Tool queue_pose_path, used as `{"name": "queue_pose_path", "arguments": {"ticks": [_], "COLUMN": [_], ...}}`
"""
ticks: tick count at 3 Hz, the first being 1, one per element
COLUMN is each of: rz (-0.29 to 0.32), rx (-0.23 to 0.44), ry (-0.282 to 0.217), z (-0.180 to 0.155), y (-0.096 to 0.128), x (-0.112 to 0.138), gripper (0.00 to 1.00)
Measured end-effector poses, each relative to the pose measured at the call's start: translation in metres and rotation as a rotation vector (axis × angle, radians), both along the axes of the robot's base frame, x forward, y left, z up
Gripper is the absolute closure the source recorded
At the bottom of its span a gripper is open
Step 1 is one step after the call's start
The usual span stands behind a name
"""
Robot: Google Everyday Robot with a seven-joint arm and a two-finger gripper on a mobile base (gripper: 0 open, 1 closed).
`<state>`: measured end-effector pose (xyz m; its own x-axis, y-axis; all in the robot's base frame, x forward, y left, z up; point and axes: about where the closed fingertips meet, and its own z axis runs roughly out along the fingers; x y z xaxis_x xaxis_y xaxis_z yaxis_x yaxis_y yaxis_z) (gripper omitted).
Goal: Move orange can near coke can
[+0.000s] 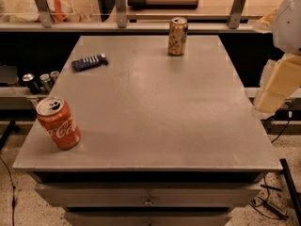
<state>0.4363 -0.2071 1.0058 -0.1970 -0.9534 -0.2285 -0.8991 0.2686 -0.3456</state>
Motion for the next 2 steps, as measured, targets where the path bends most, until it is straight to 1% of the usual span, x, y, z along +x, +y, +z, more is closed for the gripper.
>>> {"name": "queue_pose_path", "arguments": {"ticks": [1,2], "rz": [0.000,-0.004], "rx": [0.000,0.013], "ry": [0.000,-0.012], "z": [0.0001,0.0024], "y": [0.0000,-0.0003], "x": [0.0000,0.0019], "gripper": [0.00,0.00]}}
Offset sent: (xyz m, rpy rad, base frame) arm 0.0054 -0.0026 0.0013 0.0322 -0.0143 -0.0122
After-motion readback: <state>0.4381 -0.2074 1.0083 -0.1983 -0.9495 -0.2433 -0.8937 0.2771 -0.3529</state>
